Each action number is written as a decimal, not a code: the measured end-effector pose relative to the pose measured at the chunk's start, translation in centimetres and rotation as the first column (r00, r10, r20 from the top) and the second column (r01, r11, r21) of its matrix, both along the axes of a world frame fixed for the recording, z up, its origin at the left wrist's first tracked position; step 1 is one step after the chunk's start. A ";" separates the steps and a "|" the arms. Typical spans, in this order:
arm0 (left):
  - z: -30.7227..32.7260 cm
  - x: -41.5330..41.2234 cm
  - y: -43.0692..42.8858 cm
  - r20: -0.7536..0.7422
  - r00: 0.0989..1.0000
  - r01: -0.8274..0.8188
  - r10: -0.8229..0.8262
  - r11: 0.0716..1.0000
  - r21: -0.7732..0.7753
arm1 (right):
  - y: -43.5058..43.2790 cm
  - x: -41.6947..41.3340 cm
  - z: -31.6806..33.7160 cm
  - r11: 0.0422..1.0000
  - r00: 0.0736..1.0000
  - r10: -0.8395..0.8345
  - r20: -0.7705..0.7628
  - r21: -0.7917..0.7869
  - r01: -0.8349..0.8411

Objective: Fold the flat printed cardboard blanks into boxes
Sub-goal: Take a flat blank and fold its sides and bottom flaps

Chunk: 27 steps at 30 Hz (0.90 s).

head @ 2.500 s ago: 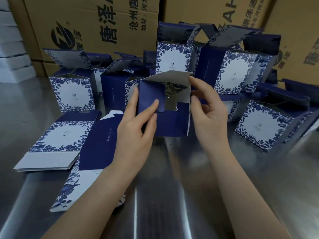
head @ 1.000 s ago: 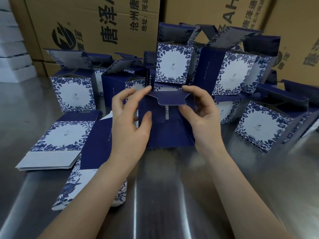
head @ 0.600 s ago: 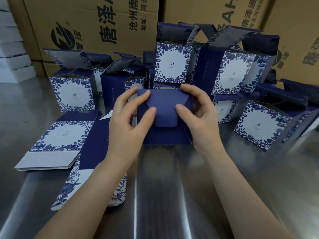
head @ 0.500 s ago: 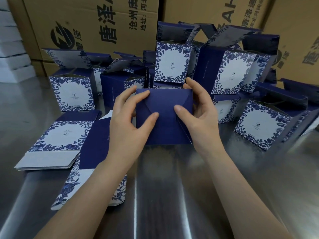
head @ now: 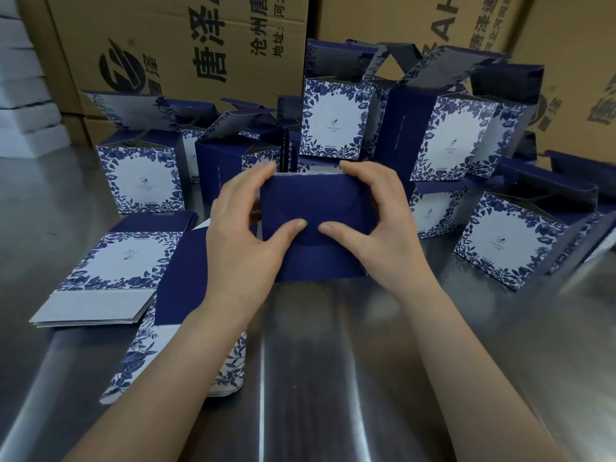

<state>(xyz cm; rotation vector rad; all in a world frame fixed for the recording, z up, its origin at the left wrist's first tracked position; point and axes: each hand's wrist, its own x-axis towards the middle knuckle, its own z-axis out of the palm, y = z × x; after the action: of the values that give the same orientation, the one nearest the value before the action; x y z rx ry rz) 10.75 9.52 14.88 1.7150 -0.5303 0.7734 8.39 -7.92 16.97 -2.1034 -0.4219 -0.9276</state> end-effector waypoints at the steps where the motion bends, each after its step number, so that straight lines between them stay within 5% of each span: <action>1: 0.0 0.0 0.0 0.013 1.000 -0.008 0.008 1.000 0.002 | 0.1 0.0 0.0 1.000 1.000 -0.020 0.017 -0.005 0.020; 12: -0.2 0.1 -0.5 0.147 0.981 -0.130 0.126 0.991 0.015 | 1.6 0.1 -0.6 0.978 0.959 -0.185 0.217 -0.058 0.202; 27: -0.2 0.3 -0.7 0.131 0.986 -0.111 0.105 0.993 0.040 | 1.4 0.1 -0.6 0.982 0.973 -0.157 0.171 -0.079 0.172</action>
<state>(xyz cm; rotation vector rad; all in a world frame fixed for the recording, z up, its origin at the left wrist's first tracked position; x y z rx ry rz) 11.03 8.84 14.63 1.7564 -0.5507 0.9609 8.53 -6.56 16.33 -2.1797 -0.3844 -1.2042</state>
